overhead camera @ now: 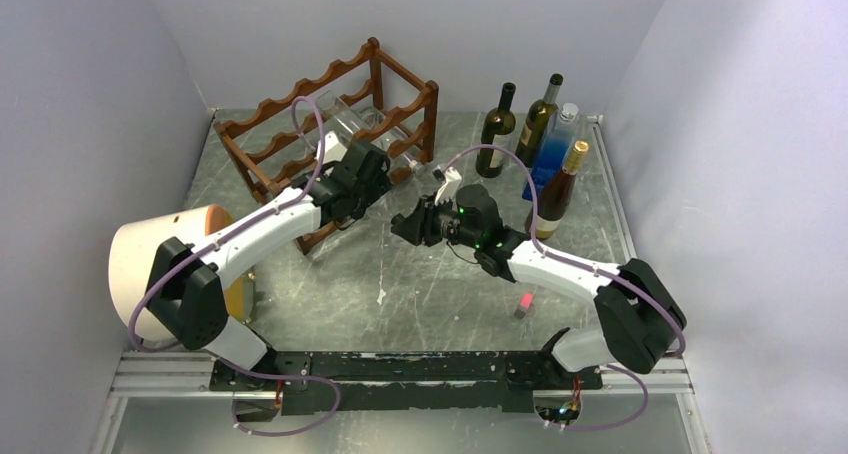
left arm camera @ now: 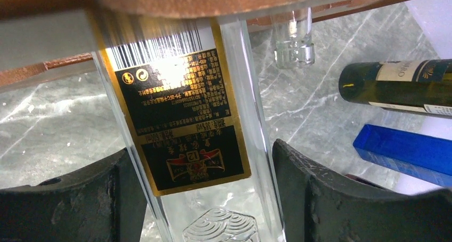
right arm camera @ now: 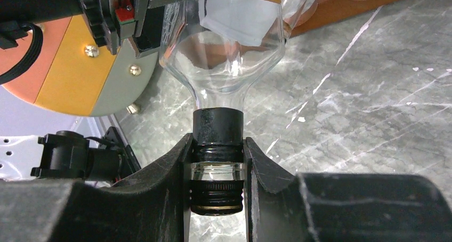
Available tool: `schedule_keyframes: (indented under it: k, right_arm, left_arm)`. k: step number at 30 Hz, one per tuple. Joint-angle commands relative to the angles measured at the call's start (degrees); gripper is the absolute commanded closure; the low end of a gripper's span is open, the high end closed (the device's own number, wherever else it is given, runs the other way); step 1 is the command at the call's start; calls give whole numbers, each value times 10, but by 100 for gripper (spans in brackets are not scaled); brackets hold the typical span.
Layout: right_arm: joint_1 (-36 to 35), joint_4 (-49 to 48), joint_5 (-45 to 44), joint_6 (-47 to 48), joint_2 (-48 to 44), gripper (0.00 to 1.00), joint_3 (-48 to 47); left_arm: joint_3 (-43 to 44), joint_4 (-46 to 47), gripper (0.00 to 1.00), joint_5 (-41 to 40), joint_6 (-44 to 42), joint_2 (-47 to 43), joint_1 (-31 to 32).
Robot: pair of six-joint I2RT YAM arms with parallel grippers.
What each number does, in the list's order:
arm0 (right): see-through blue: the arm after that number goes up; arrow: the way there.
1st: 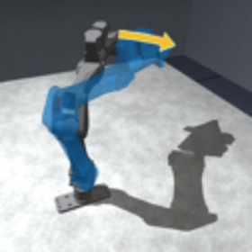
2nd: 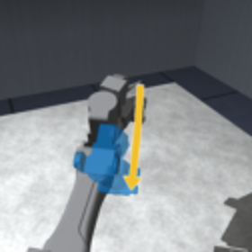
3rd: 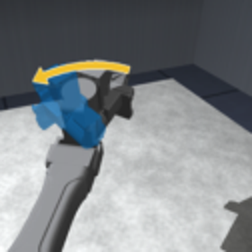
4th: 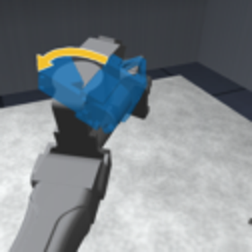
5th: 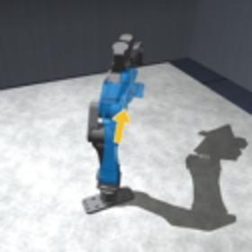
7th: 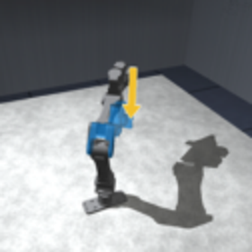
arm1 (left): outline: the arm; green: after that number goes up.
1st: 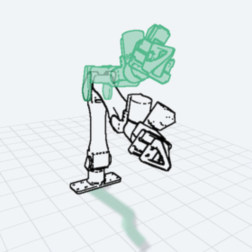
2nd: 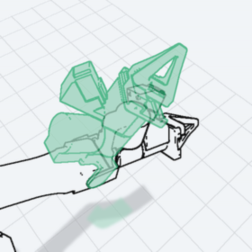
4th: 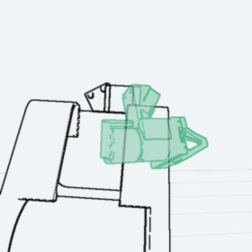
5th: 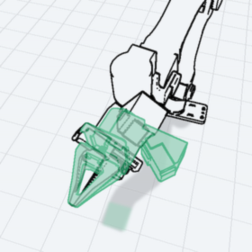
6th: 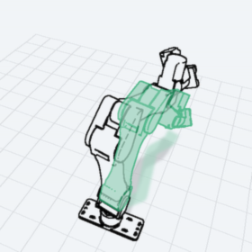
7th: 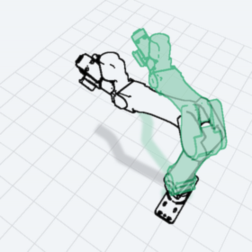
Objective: Take the wine bottle off the wine rack
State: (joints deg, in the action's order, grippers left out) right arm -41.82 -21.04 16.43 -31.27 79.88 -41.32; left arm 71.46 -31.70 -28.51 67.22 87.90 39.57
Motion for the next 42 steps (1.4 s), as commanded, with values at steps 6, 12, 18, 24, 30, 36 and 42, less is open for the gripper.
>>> schedule_keyframes:
  k: [6, 12, 18, 24, 30, 36, 42]
  right_arm:
    - [-4, 68, 6, 26, -76, 46, -18]
    - [-4, 170, -34, 82, -154, 13, -29]
    - [-4, 234, -70, 142, -229, 7, -30]
    - [-4, 226, -45, 207, -255, 7, -31]
    - [-35, 150, -4, 295, -240, 7, -16]
    - [-142, 165, -27, 469, -201, 8, -59]
    - [-266, 209, -26, 663, -165, 9, -88]
  left_arm:
    - [5, 57, 93, 49, -22, -62, 1]
    - [-22, 71, 93, 105, -33, -109, 1]
    - [-51, 68, 93, 161, -51, -157, 1]
    - [-79, 62, 93, 225, -77, -211, 1]
    - [-114, 46, 93, 266, -88, -279, 1]
    - [-117, 18, 93, 334, -110, -293, 1]
    - [-134, 22, 93, 366, -104, -297, 0]
